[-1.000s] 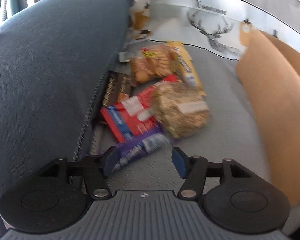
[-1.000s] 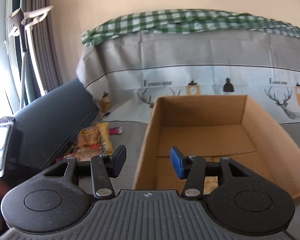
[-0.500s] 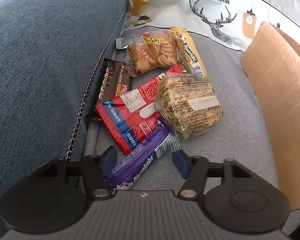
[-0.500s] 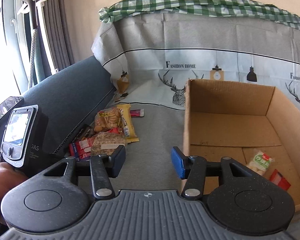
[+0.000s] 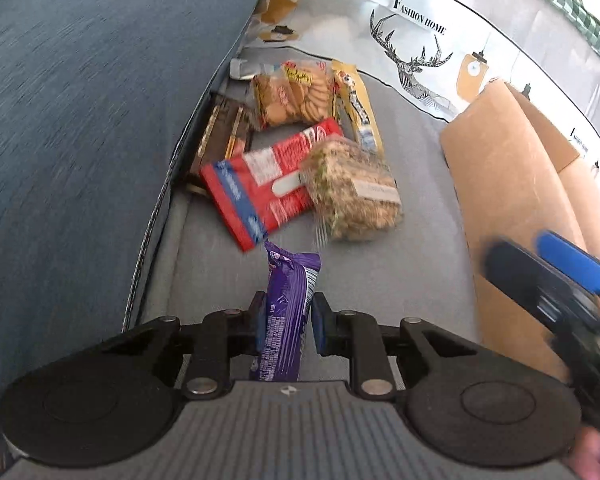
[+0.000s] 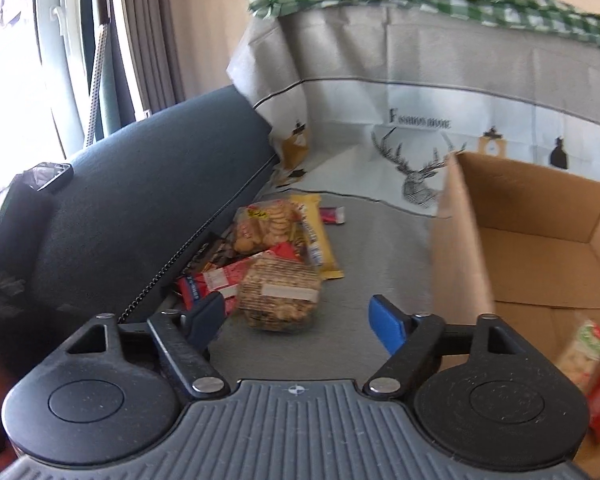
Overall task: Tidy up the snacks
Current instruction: 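Close right gripper on the round nut cake while left gripper holds the purple bar, then lift the nut cake with right gripper toward the box while left gripper holds the purple bar, then carry both held snacks over the box and open both grippers, then move left gripper to the red spicy-strip pack while right gripper moves to the gold bar, then close left gripper on the red pack while right gripper closes on the gold bar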
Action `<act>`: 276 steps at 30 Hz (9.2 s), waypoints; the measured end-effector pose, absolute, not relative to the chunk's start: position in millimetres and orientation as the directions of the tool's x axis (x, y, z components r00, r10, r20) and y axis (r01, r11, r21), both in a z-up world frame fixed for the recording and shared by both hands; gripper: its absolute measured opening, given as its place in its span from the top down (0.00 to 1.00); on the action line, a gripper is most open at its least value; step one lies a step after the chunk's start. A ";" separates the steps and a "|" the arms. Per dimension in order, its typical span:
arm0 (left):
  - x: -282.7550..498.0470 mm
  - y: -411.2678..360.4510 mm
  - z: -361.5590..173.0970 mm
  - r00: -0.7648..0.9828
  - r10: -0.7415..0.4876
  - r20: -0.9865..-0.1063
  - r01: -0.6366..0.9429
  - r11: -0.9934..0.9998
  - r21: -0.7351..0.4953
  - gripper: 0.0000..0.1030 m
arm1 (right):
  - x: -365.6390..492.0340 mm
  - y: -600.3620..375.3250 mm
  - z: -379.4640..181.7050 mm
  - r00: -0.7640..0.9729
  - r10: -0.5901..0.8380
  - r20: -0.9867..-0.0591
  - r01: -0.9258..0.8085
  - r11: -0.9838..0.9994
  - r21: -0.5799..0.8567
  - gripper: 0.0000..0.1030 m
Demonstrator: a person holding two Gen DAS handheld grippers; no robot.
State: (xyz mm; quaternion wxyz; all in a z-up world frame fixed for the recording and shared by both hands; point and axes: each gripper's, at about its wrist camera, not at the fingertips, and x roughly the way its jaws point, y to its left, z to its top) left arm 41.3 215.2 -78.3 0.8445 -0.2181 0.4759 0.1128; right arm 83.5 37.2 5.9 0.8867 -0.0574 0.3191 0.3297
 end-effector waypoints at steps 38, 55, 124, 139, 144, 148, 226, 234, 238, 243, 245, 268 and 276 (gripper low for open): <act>43.4 220.6 -85.0 0.472 -0.016 -0.882 -0.422 0.874 -0.241 0.68 | 142.8 89.1 -37.1 0.502 0.489 -0.714 -0.628 0.773 0.088 0.21; 34.7 214.2 -79.8 0.477 -0.031 -0.878 -0.414 0.874 -0.256 0.60 | 41.0 24.8 -43.7 0.415 0.493 -0.764 -0.752 0.659 0.016 0.21; -6.3 178.5 -35.8 0.717 0.068 -0.694 -0.305 0.925 -0.224 0.83 | 49.4 -105.9 38.4 0.759 0.521 -0.390 -0.570 0.822 -0.011 0.21; -4.7 173.8 -31.7 0.721 0.121 -0.682 -0.344 0.917 -0.201 0.83 | 70.8 -138.8 32.7 0.774 0.499 -0.390 -0.497 0.860 0.113 0.21; 5.3 167.1 -27.4 0.692 0.150 -0.706 -0.387 0.903 -0.186 0.83 | 77.0 -151.6 32.7 0.787 0.497 -0.366 -0.475 0.866 0.155 0.21; 17.0 147.7 -16.6 0.700 0.122 -0.704 -0.385 0.894 -0.228 0.83 | 84.0 -165.5 33.2 0.816 0.464 -0.344 -0.414 0.885 0.213 0.21; 113.7 173.8 -95.9 0.708 0.291 -0.644 -0.271 0.953 0.133 0.11 | 91.1 -142.9 19.3 0.767 0.455 -0.453 -0.419 0.889 0.183 0.49; 126.5 188.8 -114.1 0.671 0.247 -0.699 -0.272 0.959 0.077 0.22 | 95.6 -132.4 15.0 0.754 0.441 -0.487 -0.431 0.891 0.139 0.49; 122.3 185.1 -108.7 0.674 0.197 -0.712 -0.235 0.971 0.045 0.45 | 98.8 -127.1 13.4 0.751 0.429 -0.503 -0.428 0.895 0.125 0.49; 107.4 202.6 -96.1 0.580 0.103 -0.808 -0.339 0.933 -0.125 0.67 | 107.0 -107.1 25.2 0.709 0.458 -0.536 -0.480 0.871 0.108 0.49; 99.4 202.2 -93.5 0.561 0.129 -0.817 -0.376 0.920 -0.113 0.65 | 115.1 -89.6 37.6 0.692 0.490 -0.530 -0.507 0.853 0.126 0.49; 92.8 209.4 -98.9 0.573 0.087 -0.815 -0.364 0.918 -0.158 0.36 | 244.8 125.1 -80.3 0.420 0.373 -0.828 -0.650 0.760 0.013 0.42; 94.4 205.5 -99.2 0.570 0.102 -0.815 -0.360 0.923 -0.137 0.36 | 237.2 112.9 -71.5 0.425 0.399 -0.812 -0.657 0.754 0.027 0.76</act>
